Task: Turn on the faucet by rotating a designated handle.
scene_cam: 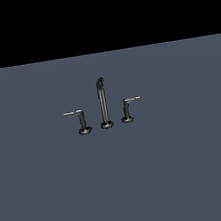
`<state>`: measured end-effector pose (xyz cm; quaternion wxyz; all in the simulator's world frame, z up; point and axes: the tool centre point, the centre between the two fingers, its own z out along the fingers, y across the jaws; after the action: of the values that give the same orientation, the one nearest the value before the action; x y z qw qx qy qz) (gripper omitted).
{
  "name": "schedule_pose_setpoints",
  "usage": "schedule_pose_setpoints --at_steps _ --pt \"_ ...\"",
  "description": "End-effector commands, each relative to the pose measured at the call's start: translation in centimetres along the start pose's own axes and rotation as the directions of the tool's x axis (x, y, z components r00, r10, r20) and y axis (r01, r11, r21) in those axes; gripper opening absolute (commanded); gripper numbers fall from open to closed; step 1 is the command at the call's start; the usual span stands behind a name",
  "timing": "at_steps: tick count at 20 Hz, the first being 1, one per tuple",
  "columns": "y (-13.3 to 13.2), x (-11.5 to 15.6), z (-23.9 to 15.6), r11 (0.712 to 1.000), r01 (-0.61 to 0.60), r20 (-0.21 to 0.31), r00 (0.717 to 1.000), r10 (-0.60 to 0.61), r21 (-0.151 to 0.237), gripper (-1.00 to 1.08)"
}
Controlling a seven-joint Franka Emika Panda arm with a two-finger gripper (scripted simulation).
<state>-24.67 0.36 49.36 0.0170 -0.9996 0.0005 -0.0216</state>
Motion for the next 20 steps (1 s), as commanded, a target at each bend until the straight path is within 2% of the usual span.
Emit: schedule_pose_setpoints --at_steps 1,10,20 --pt "0.0 0.0 0.0 1.000 0.000 0.000 1.000 0.000 0.000 -1.00" --pt "-0.6 1.3 1.6 0.999 -0.050 0.001 0.999 0.050 -0.002 -1.00" --pt "-1.9 5.9 6.8 0.976 -0.216 0.002 0.976 0.216 -0.007 -1.00"
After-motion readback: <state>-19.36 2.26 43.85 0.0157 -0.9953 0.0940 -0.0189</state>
